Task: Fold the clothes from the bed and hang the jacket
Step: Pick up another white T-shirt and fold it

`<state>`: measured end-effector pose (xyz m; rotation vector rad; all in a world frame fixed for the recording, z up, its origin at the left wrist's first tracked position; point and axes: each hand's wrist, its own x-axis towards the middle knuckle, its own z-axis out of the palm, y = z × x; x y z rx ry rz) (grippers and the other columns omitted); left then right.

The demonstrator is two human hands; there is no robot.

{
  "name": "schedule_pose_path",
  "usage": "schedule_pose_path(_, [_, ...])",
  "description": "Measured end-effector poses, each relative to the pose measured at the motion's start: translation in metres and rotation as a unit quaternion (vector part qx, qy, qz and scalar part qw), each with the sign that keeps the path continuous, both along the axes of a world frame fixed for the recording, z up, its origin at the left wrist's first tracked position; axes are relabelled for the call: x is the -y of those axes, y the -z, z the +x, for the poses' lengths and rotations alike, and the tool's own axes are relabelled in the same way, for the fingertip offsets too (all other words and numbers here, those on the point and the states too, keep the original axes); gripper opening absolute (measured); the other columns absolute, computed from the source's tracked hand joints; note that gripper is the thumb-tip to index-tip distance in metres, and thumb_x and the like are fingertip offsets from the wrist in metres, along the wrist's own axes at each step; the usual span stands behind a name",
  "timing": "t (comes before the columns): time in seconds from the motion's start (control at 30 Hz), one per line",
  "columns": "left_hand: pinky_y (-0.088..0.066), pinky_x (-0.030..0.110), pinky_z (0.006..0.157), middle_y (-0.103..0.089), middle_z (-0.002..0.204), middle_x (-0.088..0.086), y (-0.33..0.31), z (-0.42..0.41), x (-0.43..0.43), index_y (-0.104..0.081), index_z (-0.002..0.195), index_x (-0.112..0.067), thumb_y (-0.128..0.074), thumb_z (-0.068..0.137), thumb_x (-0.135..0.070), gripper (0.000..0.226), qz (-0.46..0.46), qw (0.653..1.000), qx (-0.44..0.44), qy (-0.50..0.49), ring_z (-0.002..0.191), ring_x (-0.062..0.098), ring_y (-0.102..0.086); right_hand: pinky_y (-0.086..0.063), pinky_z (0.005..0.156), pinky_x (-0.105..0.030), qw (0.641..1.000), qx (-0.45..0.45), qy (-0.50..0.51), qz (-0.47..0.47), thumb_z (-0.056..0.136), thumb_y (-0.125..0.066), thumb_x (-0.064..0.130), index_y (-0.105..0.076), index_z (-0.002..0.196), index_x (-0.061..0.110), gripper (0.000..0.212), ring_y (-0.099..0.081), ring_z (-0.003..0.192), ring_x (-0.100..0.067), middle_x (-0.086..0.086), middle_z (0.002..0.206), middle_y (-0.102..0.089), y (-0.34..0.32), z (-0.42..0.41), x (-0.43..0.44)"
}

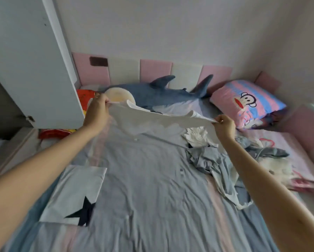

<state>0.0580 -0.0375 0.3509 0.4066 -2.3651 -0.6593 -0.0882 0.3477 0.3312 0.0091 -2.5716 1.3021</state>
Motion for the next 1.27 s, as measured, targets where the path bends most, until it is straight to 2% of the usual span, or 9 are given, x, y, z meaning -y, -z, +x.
schedule_pose_path(0.27, [-0.039,0.038,0.07,-0.056,0.097,0.023,0.219,0.089,-0.025,-0.057,0.089,0.001,-0.052,0.093,-0.006,0.01,0.065,0.954,0.291,0.021,0.087,0.037,-0.055,-0.05,0.075,-0.035,0.956,0.233,-0.054,0.169,0.075,-0.054,0.02,-0.06,0.073,0.026,0.009,-0.062,0.085,-0.032,-0.006,0.082,-0.065,0.217,0.063,-0.021])
schedule_pose_path(0.37, [-0.042,0.042,0.072,-0.055,0.094,0.024,0.299,0.13,-0.044,-0.058,0.085,0.003,-0.052,0.089,0.002,0.007,0.071,0.932,0.353,0.046,0.086,0.039,-0.055,-0.036,0.057,-0.02,0.931,0.301,-0.076,0.194,0.082,-0.056,0.006,-0.059,0.079,0.014,0.009,-0.055,0.079,-0.025,-0.004,0.08,-0.055,0.282,0.102,-0.03])
schedule_pose_path(0.57, [-0.038,0.04,0.066,-0.05,0.103,0.021,0.416,0.204,-0.095,-0.056,0.096,0.002,-0.044,0.084,0.011,0.019,0.045,0.843,0.528,0.089,0.089,0.037,-0.054,-0.034,0.061,-0.033,0.882,0.38,-0.094,0.261,0.076,-0.054,-0.006,-0.055,0.073,-0.002,0.005,-0.055,0.078,-0.034,-0.015,0.082,-0.053,0.423,0.192,-0.056])
schedule_pose_path(0.83, [-0.037,0.046,0.088,-0.058,0.102,0.021,0.505,0.268,-0.12,-0.062,0.094,-0.001,-0.046,0.081,0.007,0.021,-0.067,0.801,0.591,0.069,0.106,0.036,-0.05,-0.04,0.062,-0.035,0.87,0.338,-0.135,0.332,0.079,-0.051,-0.006,-0.052,0.084,0.004,0.012,-0.055,0.094,-0.031,-0.008,0.121,-0.053,0.502,0.279,-0.083])
schedule_pose_path(0.93, [-0.023,0.047,0.101,-0.061,0.102,0.015,0.523,0.27,-0.127,-0.066,0.095,-0.009,-0.047,0.084,0.002,0.025,-0.08,0.771,0.63,0.055,0.11,0.031,-0.05,-0.037,0.092,-0.037,0.82,0.352,-0.163,0.422,0.079,-0.051,-0.003,-0.062,0.09,0.006,0.018,-0.042,0.124,-0.03,-0.006,0.14,-0.045,0.522,0.286,-0.078])
schedule_pose_path(1.0, [-0.022,0.043,0.101,-0.063,0.103,0.01,0.528,0.259,-0.131,-0.065,0.096,-0.013,-0.048,0.088,-0.007,0.02,-0.074,0.74,0.668,0.039,0.111,0.029,-0.05,-0.026,0.098,-0.035,0.81,0.343,-0.129,0.458,0.078,-0.051,-0.001,-0.065,0.095,0.008,0.024,-0.039,0.122,-0.028,-0.006,0.134,-0.046,0.528,0.279,-0.068])
schedule_pose_path(1.07, [-0.026,0.04,0.094,-0.064,0.103,0.011,0.528,0.241,-0.137,-0.064,0.098,-0.011,-0.052,0.089,-0.015,0.015,-0.089,0.754,0.649,0.044,0.106,0.03,-0.052,-0.025,0.099,-0.035,0.839,0.294,-0.099,0.448,0.078,-0.05,0.001,-0.063,0.105,0.01,0.031,-0.041,0.118,-0.027,-0.006,0.127,-0.049,0.527,0.273,-0.051])
schedule_pose_path(1.17, [-0.034,0.045,0.091,-0.057,0.119,0.017,0.535,0.201,-0.147,-0.057,0.118,-0.006,-0.06,0.084,-0.024,0.039,-0.094,0.841,0.517,0.126,0.111,0.034,-0.05,-0.015,0.115,-0.038,0.88,0.218,-0.171,0.386,0.084,-0.047,0.006,-0.05,0.129,0.011,0.046,-0.032,0.137,-0.029,-0.008,0.145,-0.042,0.535,0.252,-0.021])
schedule_pose_path(1.27, [-0.029,0.056,0.103,-0.032,0.151,0.012,0.565,0.142,-0.145,-0.039,0.143,-0.016,-0.055,0.084,-0.032,0.064,-0.094,0.865,0.443,0.218,0.138,0.034,-0.031,-0.006,0.118,-0.038,0.845,0.16,-0.339,0.382,0.089,-0.041,0.019,-0.034,0.146,0.011,0.058,-0.024,0.143,-0.031,-0.01,0.154,-0.03,0.556,0.205,0.015])
